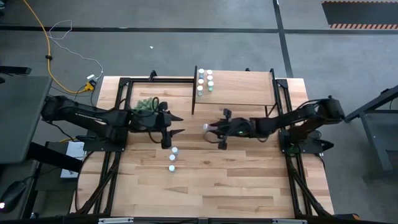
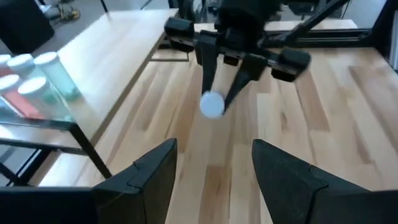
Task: Pick and place medicine bottles onto shelf by color
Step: Put the transparent pink medicine bottle on the shelf
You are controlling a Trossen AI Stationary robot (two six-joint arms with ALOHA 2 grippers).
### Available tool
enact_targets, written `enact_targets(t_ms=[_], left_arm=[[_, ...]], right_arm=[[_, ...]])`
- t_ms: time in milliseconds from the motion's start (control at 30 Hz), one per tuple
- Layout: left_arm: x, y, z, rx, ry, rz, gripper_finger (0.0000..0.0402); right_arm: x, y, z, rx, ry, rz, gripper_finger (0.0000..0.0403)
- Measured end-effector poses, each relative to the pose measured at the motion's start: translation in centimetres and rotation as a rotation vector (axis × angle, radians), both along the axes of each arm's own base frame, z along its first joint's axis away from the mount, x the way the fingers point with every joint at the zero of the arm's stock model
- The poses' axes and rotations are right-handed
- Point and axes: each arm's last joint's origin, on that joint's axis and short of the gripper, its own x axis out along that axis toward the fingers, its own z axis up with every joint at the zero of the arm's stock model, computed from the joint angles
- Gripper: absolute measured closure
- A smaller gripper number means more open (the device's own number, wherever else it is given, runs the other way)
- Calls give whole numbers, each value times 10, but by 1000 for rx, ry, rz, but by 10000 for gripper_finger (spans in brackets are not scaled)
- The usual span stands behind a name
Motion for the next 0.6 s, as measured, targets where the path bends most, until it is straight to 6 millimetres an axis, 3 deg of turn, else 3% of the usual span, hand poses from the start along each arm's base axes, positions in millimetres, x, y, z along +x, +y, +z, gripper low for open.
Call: enact_targets(t_ms=[133,267,367,600], left_arm=[[-6,-1,5,9,-62,11,202],[-7,-1,8,29,-147,-4,202],[-6,-2,9,32,-176,-10,202],[-6,-2,9,32,-176,-9,202]], right_arm=[[-32,-2,-2,53,-275,-9,313],[-51,-5,0,74,-572,-3,313],[-48,-9,-2,61,-636,-17,313],[-2,-26,-17,-18,-636,-165,313]])
